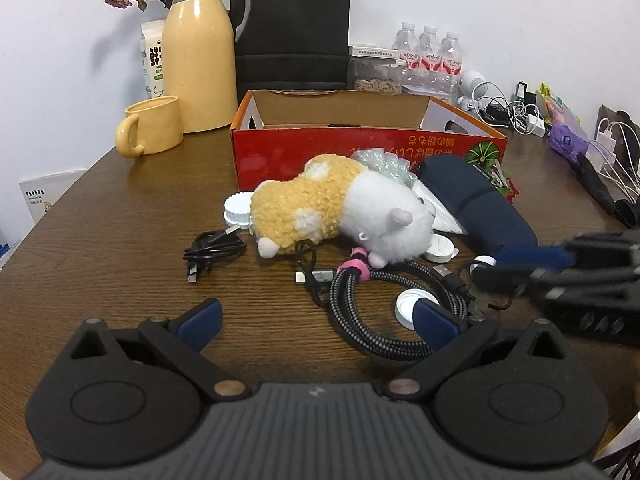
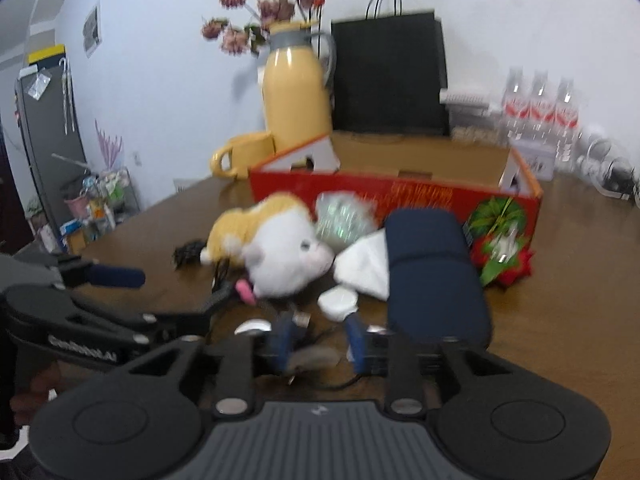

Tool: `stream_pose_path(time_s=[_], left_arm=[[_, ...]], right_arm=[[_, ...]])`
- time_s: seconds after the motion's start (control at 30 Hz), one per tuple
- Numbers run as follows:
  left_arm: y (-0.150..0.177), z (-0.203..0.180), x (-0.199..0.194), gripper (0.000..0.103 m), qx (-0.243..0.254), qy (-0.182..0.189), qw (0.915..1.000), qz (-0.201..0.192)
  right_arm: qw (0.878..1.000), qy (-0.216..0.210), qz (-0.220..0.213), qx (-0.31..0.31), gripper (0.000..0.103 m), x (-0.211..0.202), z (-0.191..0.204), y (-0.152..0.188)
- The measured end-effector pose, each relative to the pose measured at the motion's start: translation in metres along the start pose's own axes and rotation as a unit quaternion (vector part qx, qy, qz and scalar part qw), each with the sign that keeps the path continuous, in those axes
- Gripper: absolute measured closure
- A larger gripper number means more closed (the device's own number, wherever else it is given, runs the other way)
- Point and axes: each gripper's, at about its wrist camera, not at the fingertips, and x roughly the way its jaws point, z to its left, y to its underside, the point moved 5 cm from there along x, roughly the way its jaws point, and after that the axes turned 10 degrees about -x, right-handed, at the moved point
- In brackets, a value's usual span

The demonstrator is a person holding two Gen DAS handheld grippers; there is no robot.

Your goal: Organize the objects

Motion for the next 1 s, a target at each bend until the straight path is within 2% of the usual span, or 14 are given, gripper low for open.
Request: stream_pose_path(time_s=[0.07,0.13,0.47,0.53,0.77,1.0], left_arm=[[0.001,0.001,-0.001,0.000,-0.001,-0.001,1.0000,0.000],[0.001,0.003,-0.002,0.000,-0.002,-0.002,1.0000,-0.001],[0.000,0.003,-0.003,0.000,-0.002,0.000,1.0000,-0.001],[0.000,0.003,-0.003,0.000,-0.002,0.000,1.0000,-0.001],[0.001,0.004,-0.004,0.000,-0.003,-0.001,1.0000,-0.001],[0.001,0.006,-0.004,0.000,-0.006,-0.001,1.0000,0.000]], right_arm=[[1.000,-0.006,0.013,0.004,0.073,0.008,0.002,0.004],[1.000,-0.015,0.007,0.011,0.096,0.007,0.003,0.004],[0.997,-0.007,-0.074,0.017,0.098,-0.030,-0.007,-0.019],[0.998,0.004,-0.068,0.008,0.098,-0.030,-0.008,-0.020],[1.000,-0.003,-0.003,0.006,0.096,-0.003,-0.004,0.003],[1.000,0.008,-0.023,0.013,0.097,-0.011,-0.008,0.000]])
